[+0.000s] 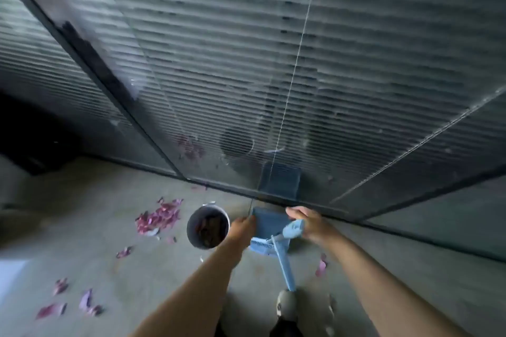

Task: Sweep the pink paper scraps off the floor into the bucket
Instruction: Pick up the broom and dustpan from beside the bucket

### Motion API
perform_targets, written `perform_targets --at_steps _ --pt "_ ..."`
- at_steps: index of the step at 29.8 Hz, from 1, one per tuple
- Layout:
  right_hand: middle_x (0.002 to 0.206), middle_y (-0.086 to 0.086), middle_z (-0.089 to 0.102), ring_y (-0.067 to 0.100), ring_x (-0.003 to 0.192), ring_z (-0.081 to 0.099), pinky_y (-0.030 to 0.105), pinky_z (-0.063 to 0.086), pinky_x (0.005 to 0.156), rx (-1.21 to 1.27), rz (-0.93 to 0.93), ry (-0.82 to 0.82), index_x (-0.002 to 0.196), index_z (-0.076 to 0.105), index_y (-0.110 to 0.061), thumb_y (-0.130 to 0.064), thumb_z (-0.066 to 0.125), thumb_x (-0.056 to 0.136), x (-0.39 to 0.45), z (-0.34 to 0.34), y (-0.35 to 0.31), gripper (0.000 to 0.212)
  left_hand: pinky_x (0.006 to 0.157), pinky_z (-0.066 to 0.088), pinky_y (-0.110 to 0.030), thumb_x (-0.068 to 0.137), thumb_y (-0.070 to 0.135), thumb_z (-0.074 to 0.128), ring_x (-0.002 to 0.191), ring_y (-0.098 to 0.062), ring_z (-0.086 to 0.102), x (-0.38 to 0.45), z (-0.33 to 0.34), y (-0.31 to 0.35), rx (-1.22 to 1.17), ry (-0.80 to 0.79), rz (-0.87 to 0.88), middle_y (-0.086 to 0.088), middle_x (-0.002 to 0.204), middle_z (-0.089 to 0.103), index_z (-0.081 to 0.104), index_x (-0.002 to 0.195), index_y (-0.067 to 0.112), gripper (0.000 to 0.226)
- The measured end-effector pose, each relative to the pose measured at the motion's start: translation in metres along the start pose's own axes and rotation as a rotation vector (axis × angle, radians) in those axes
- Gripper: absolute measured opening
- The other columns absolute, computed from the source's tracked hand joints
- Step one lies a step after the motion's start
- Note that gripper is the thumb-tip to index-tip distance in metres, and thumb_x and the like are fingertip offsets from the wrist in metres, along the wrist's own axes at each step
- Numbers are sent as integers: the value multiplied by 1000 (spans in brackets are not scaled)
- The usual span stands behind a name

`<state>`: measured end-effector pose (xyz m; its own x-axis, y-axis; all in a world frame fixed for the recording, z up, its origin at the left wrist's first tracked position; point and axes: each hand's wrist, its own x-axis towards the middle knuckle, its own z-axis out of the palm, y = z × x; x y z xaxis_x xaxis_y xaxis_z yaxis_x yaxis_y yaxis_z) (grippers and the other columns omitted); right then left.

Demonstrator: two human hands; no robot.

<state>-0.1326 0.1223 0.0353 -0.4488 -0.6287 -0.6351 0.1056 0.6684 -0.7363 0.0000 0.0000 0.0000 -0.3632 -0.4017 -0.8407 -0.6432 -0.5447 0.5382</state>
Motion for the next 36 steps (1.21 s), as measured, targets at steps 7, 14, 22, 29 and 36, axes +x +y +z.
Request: perform_targets --at_steps 7,14,22,29,36 --pt "93 -11 73 4 93 64 20 43 86 135 38 -217 80 75 -26 -56 50 81 8 16 23 39 54 32 -22 72 17 60 63 -10 43 -5 61 -56 68 5 -230 -1 80 50 53 97 22 26" --pt "63 17 52 23 68 50 34 38 75 100 -15 -359 51 51 -3 -67 45 72 -9 38 28 67 78 48 -34 64 30 56 80 -21 55 -29 85 -79 -214 35 -123 -8 81 57 54 78 15 21" --pt "56 -4 52 22 67 46 40 42 72 -185 -141 -533 51 53 -23 -28 46 69 -39 89 16 20 74 56 -37 85 15 60 67 -24 62 -61 39 -125 -237 69 -205 -12 77 58 52 92 17 11" --pt "65 -3 47 10 60 43 29 38 63 -330 -73 -662 68 51 -20 -29 42 74 -88 178 7 14 54 53 -29 85 2 48 60 -21 57 -122 -13 -186 -470 44 -235 -13 81 53 45 95 22 23" --pt "52 -1 42 1 42 39 23 33 54 -435 -67 -921 61 45 -10 -14 43 84 -159 299 20 24 40 31 -18 89 12 49 37 -12 36 -184 -68 -273 -605 274 -255 -6 55 40 41 83 19 12"
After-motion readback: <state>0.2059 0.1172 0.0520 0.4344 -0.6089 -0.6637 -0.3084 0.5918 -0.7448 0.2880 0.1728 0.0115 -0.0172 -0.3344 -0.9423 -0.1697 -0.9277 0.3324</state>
